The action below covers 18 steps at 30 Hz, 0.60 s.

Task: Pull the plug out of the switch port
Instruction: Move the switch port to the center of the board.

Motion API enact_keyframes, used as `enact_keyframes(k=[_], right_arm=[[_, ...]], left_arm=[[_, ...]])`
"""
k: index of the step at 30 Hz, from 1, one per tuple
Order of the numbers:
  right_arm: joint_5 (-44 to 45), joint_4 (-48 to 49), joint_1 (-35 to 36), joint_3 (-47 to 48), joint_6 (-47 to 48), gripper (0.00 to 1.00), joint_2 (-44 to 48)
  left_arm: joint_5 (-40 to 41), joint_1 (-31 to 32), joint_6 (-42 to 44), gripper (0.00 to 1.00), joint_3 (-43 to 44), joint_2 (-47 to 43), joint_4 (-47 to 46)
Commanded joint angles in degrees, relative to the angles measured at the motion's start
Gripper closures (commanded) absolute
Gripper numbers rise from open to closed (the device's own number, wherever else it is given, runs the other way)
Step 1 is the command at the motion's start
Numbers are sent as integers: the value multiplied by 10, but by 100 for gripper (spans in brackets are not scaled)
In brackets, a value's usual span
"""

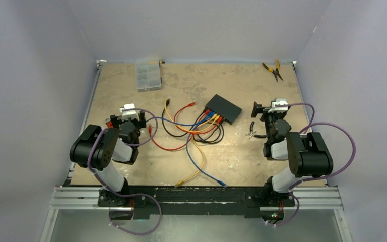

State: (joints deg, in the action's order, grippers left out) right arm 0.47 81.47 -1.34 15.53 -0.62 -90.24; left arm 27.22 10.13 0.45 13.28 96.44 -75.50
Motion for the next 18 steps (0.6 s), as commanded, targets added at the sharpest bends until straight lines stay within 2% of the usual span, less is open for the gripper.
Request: enact_keyframes(k=[1, 13, 15, 18], right_arm=[[2, 21, 2, 6, 11, 1, 9], [3, 19, 1, 6, 11, 1, 9], [-3, 15, 2, 9, 11, 1, 19], [-20, -137, 2, 60, 14, 1, 97]], left_arm=[[-4, -5, -10, 1, 5, -9, -20], [2, -5, -9, 1, -2, -9, -36], [6, -3, -7, 1, -16, -32, -44], [22, 10, 7, 1, -10, -136, 56]])
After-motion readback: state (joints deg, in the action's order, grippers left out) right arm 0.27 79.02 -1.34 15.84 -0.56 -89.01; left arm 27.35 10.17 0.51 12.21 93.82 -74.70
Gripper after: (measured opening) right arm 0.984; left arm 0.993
